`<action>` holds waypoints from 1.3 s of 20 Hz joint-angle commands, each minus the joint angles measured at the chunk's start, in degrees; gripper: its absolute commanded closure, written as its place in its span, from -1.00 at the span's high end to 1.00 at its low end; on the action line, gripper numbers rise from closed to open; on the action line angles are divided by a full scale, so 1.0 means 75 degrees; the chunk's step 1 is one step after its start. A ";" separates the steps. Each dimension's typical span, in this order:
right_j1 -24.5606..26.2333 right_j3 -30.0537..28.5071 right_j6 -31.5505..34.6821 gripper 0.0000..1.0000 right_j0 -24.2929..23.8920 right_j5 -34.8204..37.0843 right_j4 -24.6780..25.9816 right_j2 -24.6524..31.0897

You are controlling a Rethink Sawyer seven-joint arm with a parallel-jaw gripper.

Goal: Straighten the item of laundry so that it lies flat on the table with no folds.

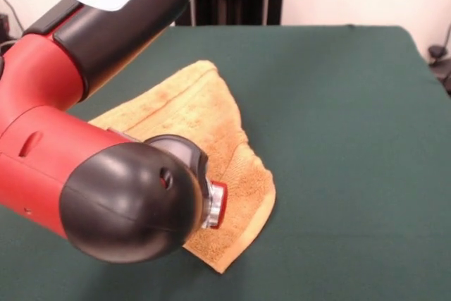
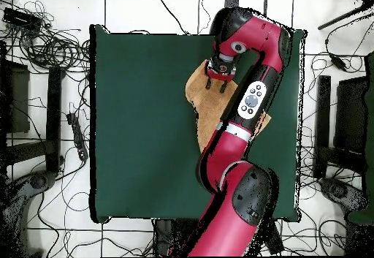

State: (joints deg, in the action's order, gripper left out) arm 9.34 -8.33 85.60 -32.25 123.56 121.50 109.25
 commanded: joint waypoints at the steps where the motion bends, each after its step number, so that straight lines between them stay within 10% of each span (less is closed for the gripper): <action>1: 0.0613 0.0280 -0.2945 1.00 -0.0179 -0.1511 0.2118 0.2130; 13: 0.1286 0.0537 -0.1430 1.00 -0.0257 -0.2243 0.4190 0.4682; 26: 0.1507 0.0746 -0.0558 1.00 -0.0348 -0.3155 0.3951 0.5393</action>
State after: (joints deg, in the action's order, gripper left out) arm 16.28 -8.19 83.76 -36.73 116.35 149.47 145.82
